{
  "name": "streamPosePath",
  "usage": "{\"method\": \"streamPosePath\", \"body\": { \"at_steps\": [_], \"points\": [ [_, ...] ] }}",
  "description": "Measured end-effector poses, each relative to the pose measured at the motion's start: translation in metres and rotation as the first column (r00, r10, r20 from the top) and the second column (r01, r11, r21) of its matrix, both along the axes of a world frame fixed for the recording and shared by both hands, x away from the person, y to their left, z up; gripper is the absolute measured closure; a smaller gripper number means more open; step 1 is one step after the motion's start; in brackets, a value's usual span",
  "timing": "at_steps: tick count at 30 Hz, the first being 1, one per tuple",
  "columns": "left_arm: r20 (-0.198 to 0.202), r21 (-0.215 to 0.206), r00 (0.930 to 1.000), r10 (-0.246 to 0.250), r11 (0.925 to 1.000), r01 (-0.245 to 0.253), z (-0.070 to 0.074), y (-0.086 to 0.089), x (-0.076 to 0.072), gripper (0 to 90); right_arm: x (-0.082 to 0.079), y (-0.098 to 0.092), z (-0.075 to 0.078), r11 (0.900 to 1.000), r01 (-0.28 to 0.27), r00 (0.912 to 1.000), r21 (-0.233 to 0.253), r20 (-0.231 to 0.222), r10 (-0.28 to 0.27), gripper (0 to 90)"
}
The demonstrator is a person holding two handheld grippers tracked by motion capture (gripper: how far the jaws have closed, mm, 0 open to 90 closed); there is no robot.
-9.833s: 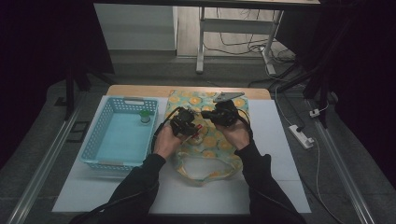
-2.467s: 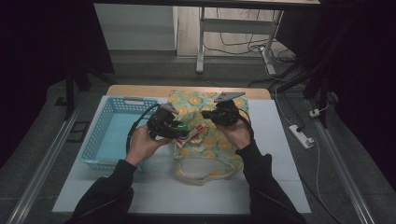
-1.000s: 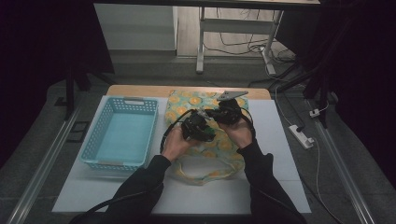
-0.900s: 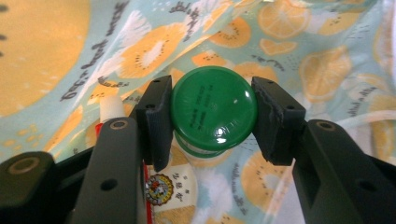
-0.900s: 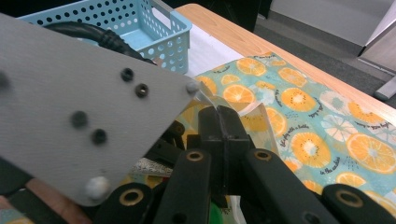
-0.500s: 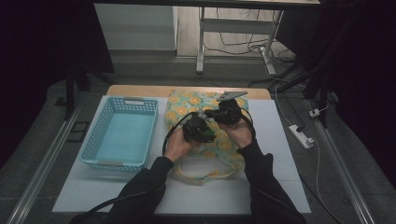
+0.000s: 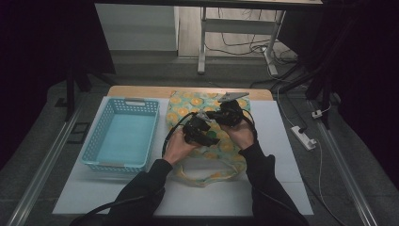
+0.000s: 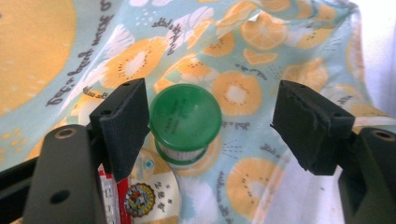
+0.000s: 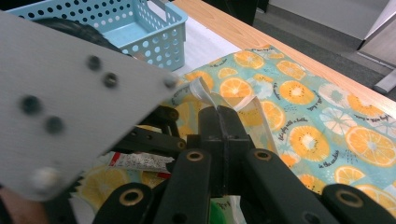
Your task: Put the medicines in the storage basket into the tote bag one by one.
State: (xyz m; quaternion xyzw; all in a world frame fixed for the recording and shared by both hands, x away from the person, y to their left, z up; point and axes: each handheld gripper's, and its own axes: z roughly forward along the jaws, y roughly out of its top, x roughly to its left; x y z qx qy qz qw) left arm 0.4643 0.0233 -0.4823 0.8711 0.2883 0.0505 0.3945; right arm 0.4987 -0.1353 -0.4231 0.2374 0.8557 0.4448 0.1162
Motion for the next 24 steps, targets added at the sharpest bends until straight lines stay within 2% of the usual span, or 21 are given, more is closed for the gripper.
{"method": "streamPosePath", "body": {
  "at_steps": [4, 10, 14, 19, 24],
  "points": [
    [-0.005, -0.007, 1.0, -0.001, 1.0, 0.001, 0.005, 0.004, -0.005, 20.9, 0.0, 0.0, 0.0, 1.0, 0.001, 1.0, 0.0, -0.002, -0.001, 90.0],
    [-0.008, -0.045, 1.0, -0.002, 0.999, 0.002, 0.014, 0.013, -0.013, 11.6, 0.0, 0.0, 0.0, 1.0, -0.001, 1.0, -0.002, -0.002, 0.001, 90.0],
    [-0.012, -0.072, 0.9997, -0.021, 0.9972, 0.02, 0.018, 0.017, -0.02, 4.9, 0.0, 0.0, -0.001, 1.0, -0.001, 1.0, -0.003, -0.001, 0.001, 90.0],
    [0.0, -0.067, 0.9991, -0.042, 0.9968, 0.042, 0.021, 0.022, -0.026, 2.6, 0.0, 0.0, -0.001, 1.0, -0.001, 1.0, -0.003, -0.002, 0.0, 90.0],
    [-0.002, -0.058, 0.9994, -0.034, 0.9977, 0.034, 0.021, 0.027, -0.033, 1.9, 0.0, 0.0, -0.001, 1.0, -0.002, 1.0, -0.003, -0.002, 0.002, 90.0]
  ]
}}
